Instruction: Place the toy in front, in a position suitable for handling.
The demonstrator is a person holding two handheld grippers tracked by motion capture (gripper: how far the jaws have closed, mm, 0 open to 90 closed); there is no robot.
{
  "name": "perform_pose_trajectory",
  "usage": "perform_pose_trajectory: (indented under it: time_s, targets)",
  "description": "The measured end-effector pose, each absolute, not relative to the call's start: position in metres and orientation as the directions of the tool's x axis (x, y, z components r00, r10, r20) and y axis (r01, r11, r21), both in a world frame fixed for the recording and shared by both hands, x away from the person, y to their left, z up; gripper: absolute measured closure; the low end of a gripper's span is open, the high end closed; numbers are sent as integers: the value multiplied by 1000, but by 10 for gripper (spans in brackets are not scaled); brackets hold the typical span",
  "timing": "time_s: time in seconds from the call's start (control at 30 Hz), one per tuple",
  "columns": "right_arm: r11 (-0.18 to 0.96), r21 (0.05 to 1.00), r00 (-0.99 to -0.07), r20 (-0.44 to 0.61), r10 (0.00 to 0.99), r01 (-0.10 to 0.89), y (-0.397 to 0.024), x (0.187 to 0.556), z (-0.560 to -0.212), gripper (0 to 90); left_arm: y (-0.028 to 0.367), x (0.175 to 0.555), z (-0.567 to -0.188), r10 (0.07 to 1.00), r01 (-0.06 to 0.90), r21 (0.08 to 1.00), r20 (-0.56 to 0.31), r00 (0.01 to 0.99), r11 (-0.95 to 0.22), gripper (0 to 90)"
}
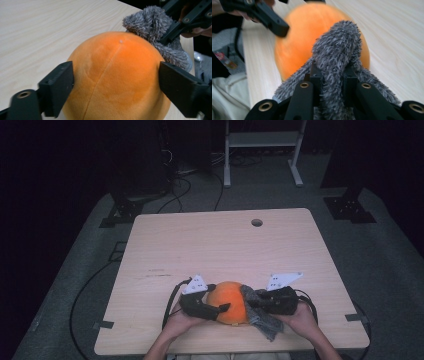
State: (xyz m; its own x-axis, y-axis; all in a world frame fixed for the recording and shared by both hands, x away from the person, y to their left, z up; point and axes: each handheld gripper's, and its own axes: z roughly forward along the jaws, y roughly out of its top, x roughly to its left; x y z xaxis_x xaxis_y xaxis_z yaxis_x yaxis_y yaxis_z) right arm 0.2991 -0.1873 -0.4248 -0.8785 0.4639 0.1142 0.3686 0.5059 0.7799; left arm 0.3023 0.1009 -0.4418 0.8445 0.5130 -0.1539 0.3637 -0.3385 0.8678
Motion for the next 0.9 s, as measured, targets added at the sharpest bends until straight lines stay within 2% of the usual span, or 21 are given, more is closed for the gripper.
perform_pose_trajectory:
  time_s: [0.03, 0.13, 0.33, 0.4, 0.5, 0.6, 0.63, 0.83, 0.9]
  targets:
    - [516, 770, -875, 108, 472, 374, -189, 300, -427, 753, 101, 302, -442, 518, 364, 868, -151, 842, -339, 214]
    - [528, 753, -862, 99, 497, 391, -195, 300, -430, 754, 96, 297, -439, 536, 355, 865, -123, 835, -354, 251]
    - [446, 843, -891, 83, 447, 302, -183, 290, -404, 753, 81, 288, -433, 511, 299, 865, -58, 858, -404, 253]
    - [476, 829, -894, 62, 444, 294, -177, 290, -408, 754, 82, 287, -433, 485, 290, 863, -62, 872, -413, 233]
    - [488, 813, -892, 84, 444, 319, -181, 292, -416, 758, 87, 289, -431, 455, 269, 874, -63, 888, -404, 182]
    - [494, 801, -884, 91, 458, 338, -188, 292, -419, 760, 90, 299, -432, 491, 350, 859, -137, 861, -374, 91]
    - [494, 799, -881, 92, 464, 344, -191, 292, -419, 759, 90, 302, -435, 483, 376, 851, -171, 859, -367, 93]
    - [539, 765, -863, 43, 503, 352, -199, 292, -420, 759, 88, 294, -436, 506, 353, 851, -123, 854, -389, 231]
    - [513, 788, -861, 43, 507, 341, -200, 289, -415, 759, 84, 292, -434, 519, 342, 853, -99, 849, -395, 258]
